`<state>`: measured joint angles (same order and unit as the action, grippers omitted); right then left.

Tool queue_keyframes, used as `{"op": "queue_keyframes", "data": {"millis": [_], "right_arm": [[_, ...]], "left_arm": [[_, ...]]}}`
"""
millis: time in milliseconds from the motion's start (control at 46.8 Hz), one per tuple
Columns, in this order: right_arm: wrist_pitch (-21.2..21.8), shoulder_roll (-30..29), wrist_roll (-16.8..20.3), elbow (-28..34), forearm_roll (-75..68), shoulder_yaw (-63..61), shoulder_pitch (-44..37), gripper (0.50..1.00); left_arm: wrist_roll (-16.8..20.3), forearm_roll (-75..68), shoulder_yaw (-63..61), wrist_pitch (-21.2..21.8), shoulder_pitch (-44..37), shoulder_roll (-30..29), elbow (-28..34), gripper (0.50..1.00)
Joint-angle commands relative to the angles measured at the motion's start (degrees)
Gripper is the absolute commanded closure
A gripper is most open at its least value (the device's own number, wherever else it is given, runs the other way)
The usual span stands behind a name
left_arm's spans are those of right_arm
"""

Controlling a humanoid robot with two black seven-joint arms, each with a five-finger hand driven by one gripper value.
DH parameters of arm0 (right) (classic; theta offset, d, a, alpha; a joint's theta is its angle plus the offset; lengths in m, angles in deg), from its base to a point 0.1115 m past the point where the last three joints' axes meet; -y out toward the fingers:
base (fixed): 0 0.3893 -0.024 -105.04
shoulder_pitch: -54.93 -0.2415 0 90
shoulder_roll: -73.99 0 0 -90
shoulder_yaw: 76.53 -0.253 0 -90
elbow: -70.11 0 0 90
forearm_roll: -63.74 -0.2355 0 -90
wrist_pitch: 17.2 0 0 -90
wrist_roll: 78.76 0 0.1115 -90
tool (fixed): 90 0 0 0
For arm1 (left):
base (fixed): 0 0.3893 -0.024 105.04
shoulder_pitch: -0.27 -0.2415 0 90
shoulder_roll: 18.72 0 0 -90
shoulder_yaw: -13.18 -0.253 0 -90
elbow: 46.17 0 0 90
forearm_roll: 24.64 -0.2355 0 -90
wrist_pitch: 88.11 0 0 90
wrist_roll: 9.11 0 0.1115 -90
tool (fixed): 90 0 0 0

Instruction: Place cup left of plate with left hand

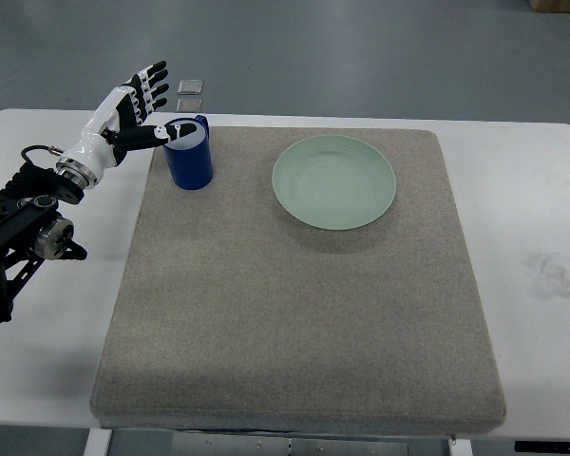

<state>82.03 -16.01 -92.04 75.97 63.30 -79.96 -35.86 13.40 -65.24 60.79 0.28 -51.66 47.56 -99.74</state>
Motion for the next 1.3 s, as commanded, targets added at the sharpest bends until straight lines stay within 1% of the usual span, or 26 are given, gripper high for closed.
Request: {"op": "queue_keyframes", "data": {"millis": [0,107,214,299,384,470,598,641,769,854,940,1046,1281], "right_arm": [[0.0,0.0,0.0,0.0,0.0,0.0,0.0,0.568],[0.0,0.0,0.0,0.0,0.0,0.0,0.0,0.568],[0.0,0.0,0.0,0.0,0.0,0.0,0.0,0.568],[0.1,0.0,0.0,0.0,0.0,0.0,0.0,0.568],[0.0,0.0,-0.1,0.0,0.0,0.0,0.0,0.568],[0.0,0.0,0.0,0.0,0.0,0.0,0.0,0.568],[0.0,0.0,0.0,0.0,0.0,0.0,0.0,0.568],[0.0,0.0,0.0,0.0,0.0,0.0,0.0,0.568],[0.0,0.0,0.0,0.0,0.0,0.0,0.0,0.568],[0.0,0.0,0.0,0.0,0.0,0.0,0.0,0.568],[0.0,0.0,0.0,0.0,0.0,0.0,0.0,0.568],[0.0,0.0,0.0,0.0,0.0,0.0,0.0,0.568],[0.0,0.0,0.0,0.0,0.0,0.0,0.0,0.568]], "left_arm": [[0.0,0.7,3.7,-2.2,0.0,0.1,-1.3,0.501],[0.0,7.1,8.3,-4.8,0.3,0.6,-1.2,0.504],[-0.7,17.3,8.4,-5.6,1.0,0.6,-0.6,0.504],[-1.0,22.8,8.3,-7.0,1.4,0.6,1.3,0.504],[-1.0,24.7,8.7,-8.8,1.6,0.8,3.5,0.504],[-1.0,26.0,9.1,-10.0,1.9,0.9,6.3,0.504],[-1.4,32.7,8.5,-12.3,2.4,1.8,10.9,0.504],[-2.2,33.7,8.4,-12.2,2.4,2.5,12.1,0.504],[-6.4,34.5,8.7,-11.7,3.3,3.9,14.1,0.510],[-7.7,36.2,8.9,-11.1,3.6,5.0,15.3,0.512],[-8.2,38.2,8.9,-10.3,4.2,5.3,15.3,0.516],[-8.4,38.8,8.9,-8.2,4.8,6.4,15.3,0.527],[-8.3,42.5,9.0,-5.0,6.1,6.8,15.8,0.527]]}}
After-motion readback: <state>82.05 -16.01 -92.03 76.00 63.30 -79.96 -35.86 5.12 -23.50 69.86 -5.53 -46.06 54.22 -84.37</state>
